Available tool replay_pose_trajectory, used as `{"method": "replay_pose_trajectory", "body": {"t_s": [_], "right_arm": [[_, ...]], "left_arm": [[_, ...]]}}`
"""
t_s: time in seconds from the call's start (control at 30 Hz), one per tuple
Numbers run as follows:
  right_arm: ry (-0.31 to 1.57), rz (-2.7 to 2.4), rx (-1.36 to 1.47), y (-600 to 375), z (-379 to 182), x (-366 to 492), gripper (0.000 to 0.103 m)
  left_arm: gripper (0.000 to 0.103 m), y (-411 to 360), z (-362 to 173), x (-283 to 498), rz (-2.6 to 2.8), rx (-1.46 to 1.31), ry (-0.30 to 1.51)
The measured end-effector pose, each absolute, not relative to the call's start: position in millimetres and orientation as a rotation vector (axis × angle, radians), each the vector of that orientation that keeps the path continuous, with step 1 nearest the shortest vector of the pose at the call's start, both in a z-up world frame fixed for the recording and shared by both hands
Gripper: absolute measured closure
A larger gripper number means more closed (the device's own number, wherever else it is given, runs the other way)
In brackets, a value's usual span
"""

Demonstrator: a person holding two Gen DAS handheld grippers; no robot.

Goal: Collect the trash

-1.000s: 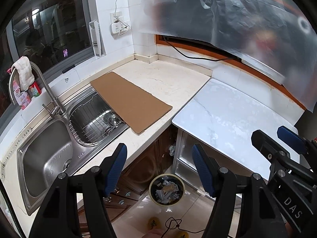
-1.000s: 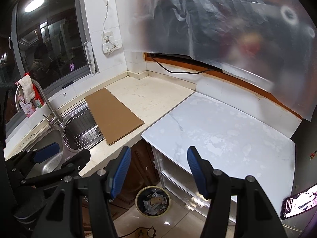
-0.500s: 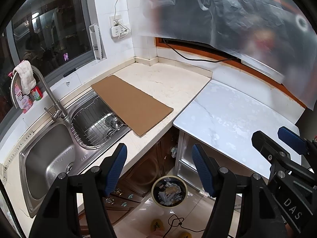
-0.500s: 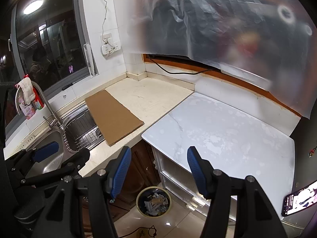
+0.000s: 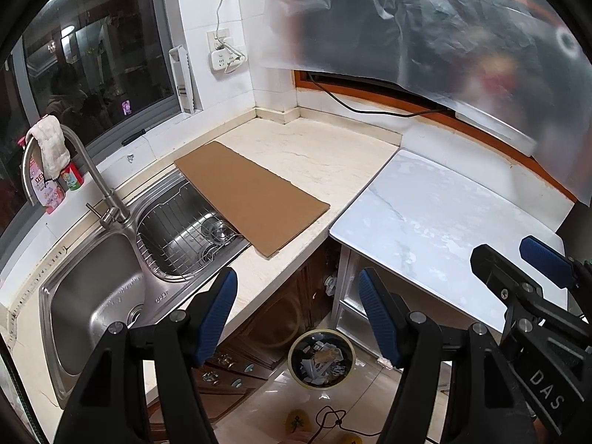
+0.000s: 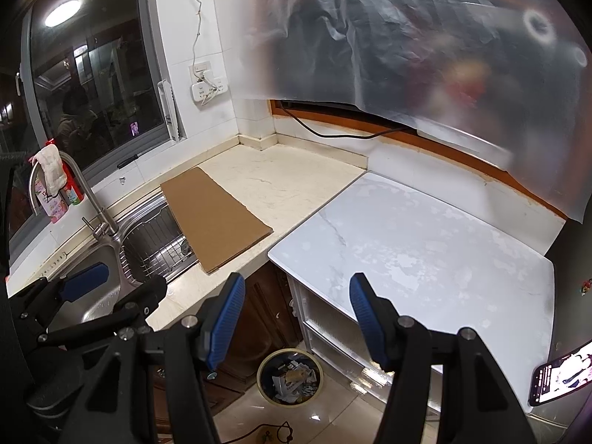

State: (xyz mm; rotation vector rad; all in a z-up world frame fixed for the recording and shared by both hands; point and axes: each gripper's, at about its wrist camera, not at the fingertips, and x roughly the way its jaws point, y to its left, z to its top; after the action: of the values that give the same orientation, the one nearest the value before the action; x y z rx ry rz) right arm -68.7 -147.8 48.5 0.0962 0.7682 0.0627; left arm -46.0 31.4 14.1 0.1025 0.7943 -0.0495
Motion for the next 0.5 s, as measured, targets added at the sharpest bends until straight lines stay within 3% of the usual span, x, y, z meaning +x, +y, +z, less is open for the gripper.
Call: {"method": "replay_pose_trajectory", "body": {"t_s": [0.5], "right_arm": [[0.782,0.058,0.096,-145.5,44.1,-59.6,0.043]], "left_arm": [[0.037,38.6,10.9,-37.3,-0.073,0.108,0.806]]}}
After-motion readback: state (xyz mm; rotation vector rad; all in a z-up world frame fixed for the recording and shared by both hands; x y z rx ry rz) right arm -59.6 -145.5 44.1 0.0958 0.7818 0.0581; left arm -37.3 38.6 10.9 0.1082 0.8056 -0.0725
